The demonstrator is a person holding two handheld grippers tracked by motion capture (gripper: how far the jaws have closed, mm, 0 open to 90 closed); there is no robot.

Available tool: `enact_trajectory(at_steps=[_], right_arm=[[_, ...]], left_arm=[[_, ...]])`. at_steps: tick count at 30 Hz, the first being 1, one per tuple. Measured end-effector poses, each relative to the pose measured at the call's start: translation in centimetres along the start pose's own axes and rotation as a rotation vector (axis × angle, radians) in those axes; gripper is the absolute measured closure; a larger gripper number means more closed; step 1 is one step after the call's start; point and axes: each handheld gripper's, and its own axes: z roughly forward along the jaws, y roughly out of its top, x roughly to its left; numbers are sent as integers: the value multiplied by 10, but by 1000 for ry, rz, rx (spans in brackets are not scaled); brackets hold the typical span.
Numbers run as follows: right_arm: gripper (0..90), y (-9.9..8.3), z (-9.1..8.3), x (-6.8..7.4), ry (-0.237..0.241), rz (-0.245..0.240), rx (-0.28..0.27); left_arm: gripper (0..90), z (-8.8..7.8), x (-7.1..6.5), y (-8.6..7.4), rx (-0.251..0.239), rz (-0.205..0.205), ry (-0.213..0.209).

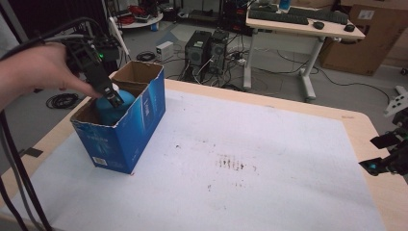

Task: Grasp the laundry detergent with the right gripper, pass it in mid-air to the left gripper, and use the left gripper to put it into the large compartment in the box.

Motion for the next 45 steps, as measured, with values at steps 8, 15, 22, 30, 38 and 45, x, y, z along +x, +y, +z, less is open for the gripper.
enact_trajectory(at_steps=[8, 15, 22, 30, 38, 45], right_arm=[[205, 0, -1, 10, 5, 11, -21], [205, 2, 3, 24, 26, 24, -53], [205, 7, 4, 40, 39, 36, -67], [205, 14, 3, 51, 49, 18, -84], [204, 16, 14, 51, 74, 3, -72], [205, 20, 19, 49, 86, -10, -68]], left_arm=[[197, -29, -30, 28, -93, 113, -6], [196, -17, -68, 63, -123, 255, -68], [196, 7, -99, 84, -146, 348, -110], [196, 36, -125, 94, -147, 397, -141], [196, 63, -131, 90, -145, 385, -161], [196, 68, -131, 88, -155, 380, -165]])
